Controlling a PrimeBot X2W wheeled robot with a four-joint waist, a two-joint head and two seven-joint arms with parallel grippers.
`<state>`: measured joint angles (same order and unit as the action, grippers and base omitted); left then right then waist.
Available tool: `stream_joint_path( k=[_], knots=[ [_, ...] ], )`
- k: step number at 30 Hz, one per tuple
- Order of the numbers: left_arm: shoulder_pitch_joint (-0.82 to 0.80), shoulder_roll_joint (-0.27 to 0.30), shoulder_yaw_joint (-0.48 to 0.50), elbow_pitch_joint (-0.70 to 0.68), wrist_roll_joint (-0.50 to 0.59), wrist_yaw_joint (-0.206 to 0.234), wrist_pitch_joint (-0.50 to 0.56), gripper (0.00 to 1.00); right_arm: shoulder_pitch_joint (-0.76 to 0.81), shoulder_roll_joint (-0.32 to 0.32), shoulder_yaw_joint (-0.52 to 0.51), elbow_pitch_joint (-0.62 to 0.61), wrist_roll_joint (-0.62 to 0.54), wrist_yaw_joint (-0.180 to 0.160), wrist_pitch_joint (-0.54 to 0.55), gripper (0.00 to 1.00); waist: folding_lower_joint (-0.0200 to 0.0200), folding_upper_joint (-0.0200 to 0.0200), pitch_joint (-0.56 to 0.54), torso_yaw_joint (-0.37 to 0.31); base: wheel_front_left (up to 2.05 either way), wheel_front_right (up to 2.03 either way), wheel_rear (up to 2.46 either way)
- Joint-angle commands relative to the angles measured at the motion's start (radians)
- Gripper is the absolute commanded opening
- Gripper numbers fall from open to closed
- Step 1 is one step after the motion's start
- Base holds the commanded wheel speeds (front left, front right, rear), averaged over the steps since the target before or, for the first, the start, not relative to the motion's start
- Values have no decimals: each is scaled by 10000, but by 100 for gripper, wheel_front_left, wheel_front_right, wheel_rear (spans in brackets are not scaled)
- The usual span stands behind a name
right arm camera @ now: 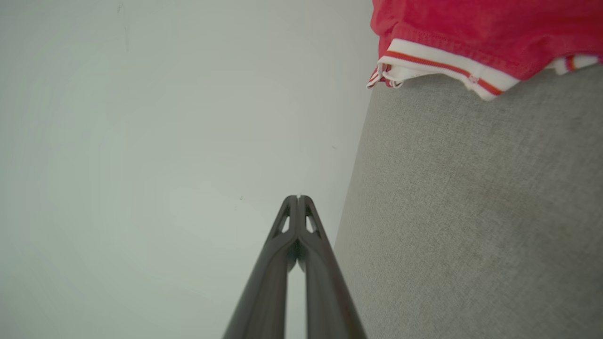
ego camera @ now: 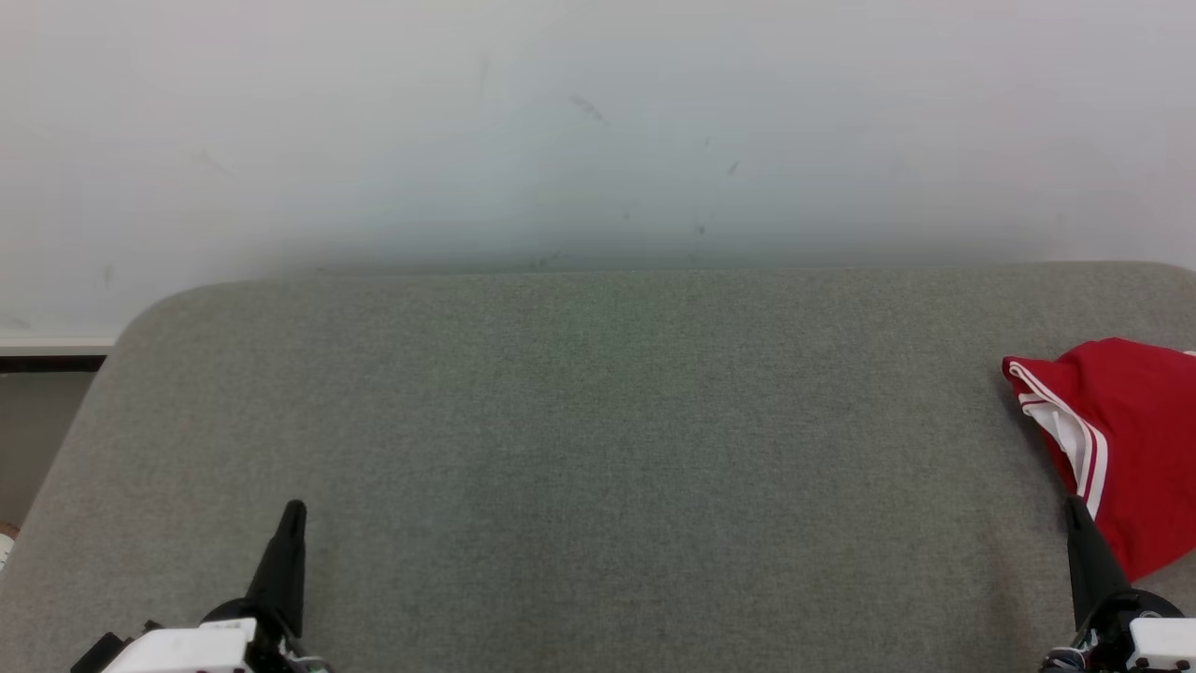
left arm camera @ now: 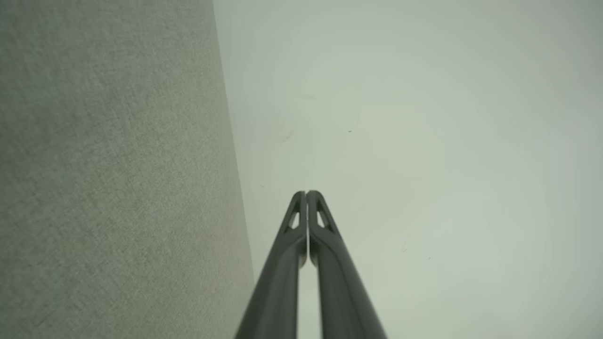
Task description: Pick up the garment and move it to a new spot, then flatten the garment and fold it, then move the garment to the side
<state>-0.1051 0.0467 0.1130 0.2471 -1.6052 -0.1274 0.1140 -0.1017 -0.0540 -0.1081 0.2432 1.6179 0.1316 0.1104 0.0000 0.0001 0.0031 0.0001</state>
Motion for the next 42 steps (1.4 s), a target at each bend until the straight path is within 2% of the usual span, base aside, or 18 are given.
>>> stream_joint_path(
  k=[1,42],
  knots=[
    [-76,66,27,-25,-140,-64,40,0,-114,4,-45,28,-18,-17,29,0,0,-1,0,-1,0,0,0],
    [-74,67,25,-27,-142,-64,38,0,-117,22,-73,29,-58,-17,45,0,0,-1,0,-1,0,0,0]
  ],
)
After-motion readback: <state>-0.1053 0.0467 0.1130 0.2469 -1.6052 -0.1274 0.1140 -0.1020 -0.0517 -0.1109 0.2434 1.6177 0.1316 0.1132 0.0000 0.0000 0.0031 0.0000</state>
